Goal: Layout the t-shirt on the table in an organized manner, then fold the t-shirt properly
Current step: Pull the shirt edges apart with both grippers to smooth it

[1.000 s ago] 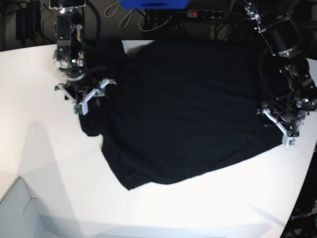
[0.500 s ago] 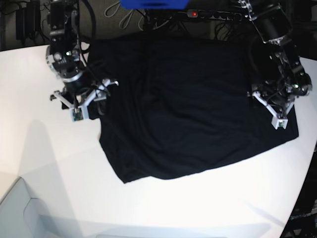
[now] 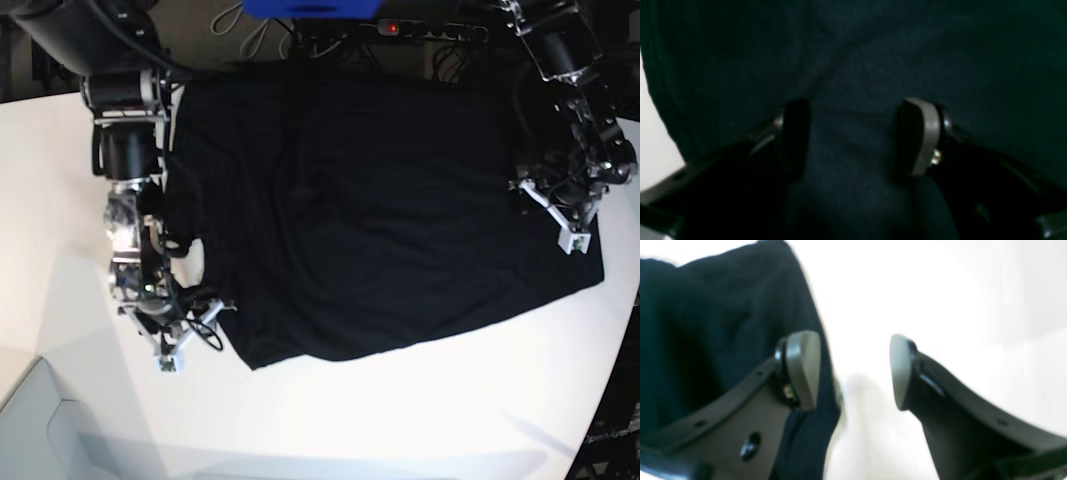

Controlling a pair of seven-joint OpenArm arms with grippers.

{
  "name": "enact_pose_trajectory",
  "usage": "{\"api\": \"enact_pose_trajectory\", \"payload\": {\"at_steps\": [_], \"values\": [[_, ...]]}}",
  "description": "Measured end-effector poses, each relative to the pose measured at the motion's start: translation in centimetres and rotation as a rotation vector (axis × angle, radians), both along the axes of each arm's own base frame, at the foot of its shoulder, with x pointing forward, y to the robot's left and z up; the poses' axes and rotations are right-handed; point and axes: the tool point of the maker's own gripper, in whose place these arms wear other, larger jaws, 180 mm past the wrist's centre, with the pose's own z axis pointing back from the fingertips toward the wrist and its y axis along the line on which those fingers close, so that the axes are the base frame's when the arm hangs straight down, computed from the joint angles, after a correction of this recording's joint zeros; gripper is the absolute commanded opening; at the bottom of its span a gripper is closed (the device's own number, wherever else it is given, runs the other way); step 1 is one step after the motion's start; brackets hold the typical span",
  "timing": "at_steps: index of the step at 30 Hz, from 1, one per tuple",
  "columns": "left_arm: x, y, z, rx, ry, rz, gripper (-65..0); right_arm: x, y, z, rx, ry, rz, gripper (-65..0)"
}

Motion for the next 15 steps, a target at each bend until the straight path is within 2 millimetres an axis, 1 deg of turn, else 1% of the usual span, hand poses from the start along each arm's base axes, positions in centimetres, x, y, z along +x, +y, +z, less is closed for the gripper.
{"api": "enact_pose_trajectory", "payload": {"at_steps": [3,5,10,15], "values": [[-0.1,0.1,-0.1,0.0,0.002,0.003,-23.6,0.3,0.0,-1.1,0.01,0.021,-0.006,-31.3],[-0.2,0.1,-0.1,0.001,0.003,0.003,-23.6,0.1,0.6,-1.7,0.021,0.014,-0.002,-31.3],[-0.2,0.1,-0.1,0.0,0.003,0.003,-23.6,-0.9,2.8,-2.9,0.058,0.0,0.015,-31.3],[-0.1,0.1,0.0,0.001,0.003,0.003,-23.6,-1.5,4.9,-3.4,0.021,-0.006,0.094,-31.4]]}}
